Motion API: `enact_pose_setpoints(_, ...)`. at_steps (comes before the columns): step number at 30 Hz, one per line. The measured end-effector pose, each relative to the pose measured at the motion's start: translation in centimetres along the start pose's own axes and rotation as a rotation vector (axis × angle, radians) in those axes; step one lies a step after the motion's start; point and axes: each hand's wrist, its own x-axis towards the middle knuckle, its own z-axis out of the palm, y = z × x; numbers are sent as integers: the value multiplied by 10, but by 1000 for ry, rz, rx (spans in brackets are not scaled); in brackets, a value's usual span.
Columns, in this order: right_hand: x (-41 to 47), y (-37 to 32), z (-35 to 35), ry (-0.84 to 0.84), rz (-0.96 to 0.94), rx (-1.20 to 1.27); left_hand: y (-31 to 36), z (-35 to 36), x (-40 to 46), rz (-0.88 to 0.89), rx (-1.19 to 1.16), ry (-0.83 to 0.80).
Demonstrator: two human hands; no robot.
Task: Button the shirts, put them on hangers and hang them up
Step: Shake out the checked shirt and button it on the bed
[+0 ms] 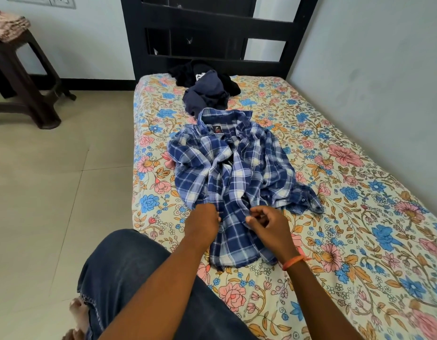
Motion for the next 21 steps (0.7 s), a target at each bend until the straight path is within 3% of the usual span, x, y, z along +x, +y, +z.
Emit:
enact_pose_setpoints(5,2,9,3,-132,5,-340,2,3,6,-43,-12,11)
enact_pose_setpoints(7,6,10,-1,-141,-59,-364,2,4,7,-35,-19,-10)
enact_pose_setpoints(9,12,6,-9,-85,-13,-135,1,5,8,-10,-36,-45)
enact_pose_setpoints(12,26,7,-30,-93,380,566,-1,6,8,27,-33,-94)
enact_pose_setpoints(14,32,15,-38,-71,593,821,-3,6,8,43,-29,-105)
enact_pose_setpoints(16,29,27,-38,22,599,595,-4,7,7,60,-33,-107)
enact_pose_setpoints(19,17,42,-34,222,296,-115,-4,8,7,79,-21,-97)
enact_pose_setpoints(21,12,44,-30,300,191,-211,-3,7,6,87,-13,-99)
